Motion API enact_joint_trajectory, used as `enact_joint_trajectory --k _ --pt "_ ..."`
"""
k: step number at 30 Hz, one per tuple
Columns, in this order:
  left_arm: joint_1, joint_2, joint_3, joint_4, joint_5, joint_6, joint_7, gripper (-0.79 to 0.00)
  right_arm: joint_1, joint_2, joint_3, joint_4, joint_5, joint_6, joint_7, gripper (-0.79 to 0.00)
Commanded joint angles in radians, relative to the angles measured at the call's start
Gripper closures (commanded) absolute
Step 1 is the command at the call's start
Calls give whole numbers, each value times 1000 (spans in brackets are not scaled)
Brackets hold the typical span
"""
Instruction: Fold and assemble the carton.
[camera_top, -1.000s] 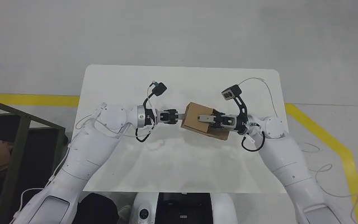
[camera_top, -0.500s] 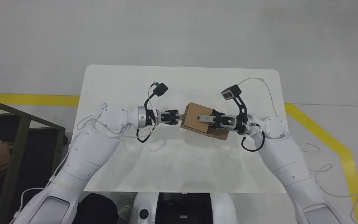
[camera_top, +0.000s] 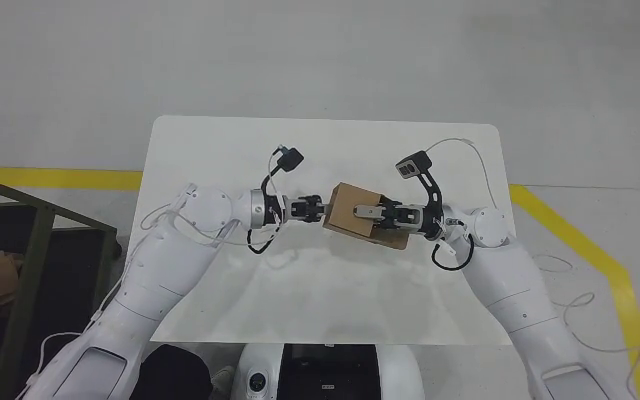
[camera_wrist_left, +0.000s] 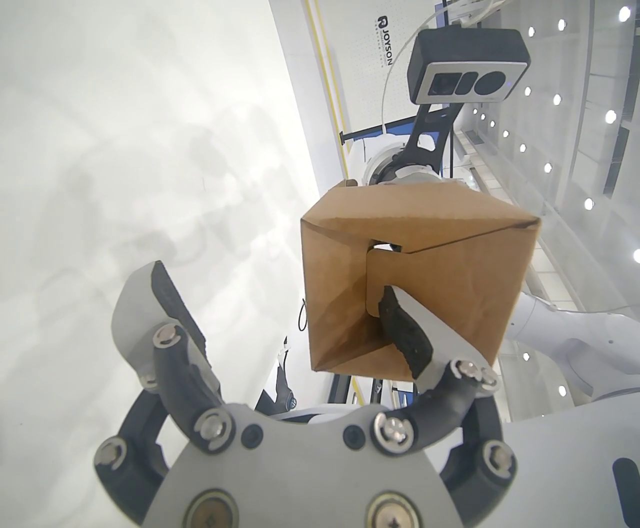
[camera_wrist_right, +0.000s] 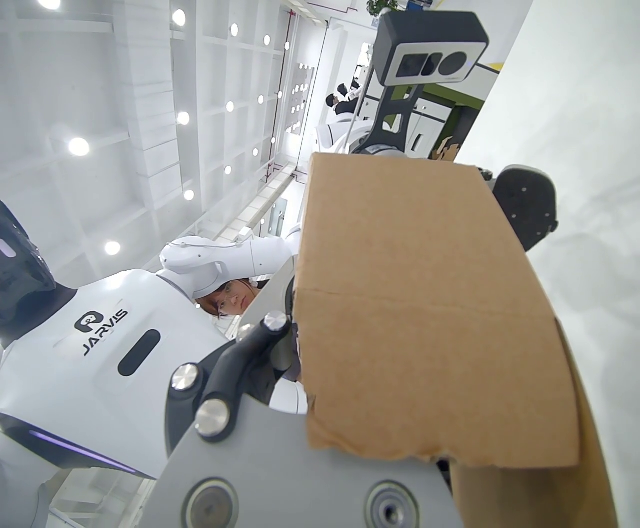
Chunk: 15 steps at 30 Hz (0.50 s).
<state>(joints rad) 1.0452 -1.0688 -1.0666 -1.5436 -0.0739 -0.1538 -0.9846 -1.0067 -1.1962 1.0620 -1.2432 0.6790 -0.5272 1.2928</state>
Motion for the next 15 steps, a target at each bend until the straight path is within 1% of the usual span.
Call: enact_joint_trajectory --k 1,8,15 --pt "2 2 -6 3 6 1 5 -785 1 0 0 0 -2 2 1 0" --pt "20 11 -42 6 21 6 6 -785 6 -3 -6 7 1 5 3 0" --pt "33 17 -52 9 30 5 -6 -785 9 -6 -10 15 2 3 3 0"
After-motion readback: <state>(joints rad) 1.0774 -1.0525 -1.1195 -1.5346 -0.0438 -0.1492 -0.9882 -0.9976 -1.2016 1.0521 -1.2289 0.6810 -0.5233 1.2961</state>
